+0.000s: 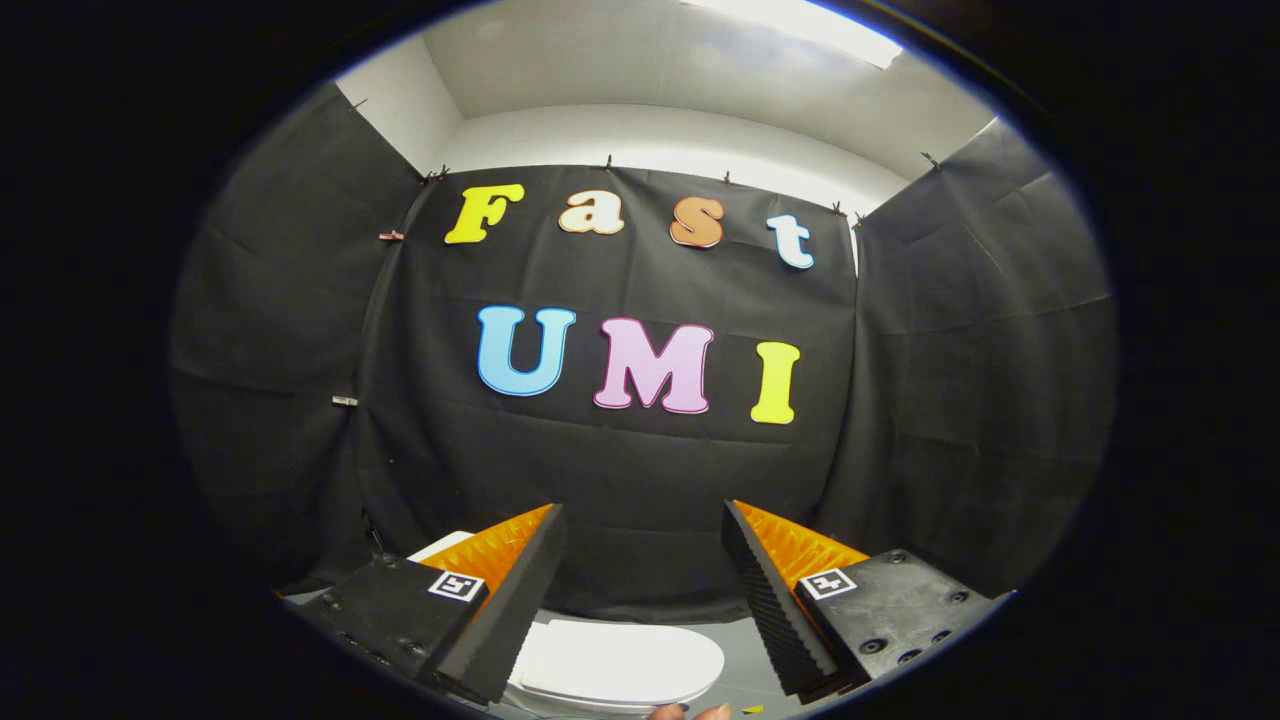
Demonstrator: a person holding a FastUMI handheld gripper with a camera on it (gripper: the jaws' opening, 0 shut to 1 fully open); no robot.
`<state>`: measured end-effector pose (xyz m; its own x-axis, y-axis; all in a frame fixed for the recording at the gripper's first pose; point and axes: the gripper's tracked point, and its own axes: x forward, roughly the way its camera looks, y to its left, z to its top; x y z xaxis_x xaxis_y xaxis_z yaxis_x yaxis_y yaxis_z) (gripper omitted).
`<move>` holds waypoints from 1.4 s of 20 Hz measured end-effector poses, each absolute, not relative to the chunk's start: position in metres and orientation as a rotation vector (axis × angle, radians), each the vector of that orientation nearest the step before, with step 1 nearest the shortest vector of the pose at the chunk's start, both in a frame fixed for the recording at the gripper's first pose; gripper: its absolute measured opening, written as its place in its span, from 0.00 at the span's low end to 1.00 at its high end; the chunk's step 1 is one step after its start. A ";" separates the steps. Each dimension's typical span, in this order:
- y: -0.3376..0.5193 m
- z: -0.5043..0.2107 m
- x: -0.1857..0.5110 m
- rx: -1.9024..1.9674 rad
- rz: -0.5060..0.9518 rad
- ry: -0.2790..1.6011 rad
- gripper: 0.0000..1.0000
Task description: Open the toilet lid.
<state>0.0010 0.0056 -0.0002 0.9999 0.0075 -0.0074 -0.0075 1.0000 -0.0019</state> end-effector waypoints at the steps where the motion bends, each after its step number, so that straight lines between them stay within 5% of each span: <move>1: 0.006 0.000 0.001 -0.004 0.009 0.008 0.98; 15: 0.015 -0.017 0.003 -0.043 0.053 -0.067 0.98; 28: -0.003 -0.214 0.028 0.129 0.144 0.118 0.98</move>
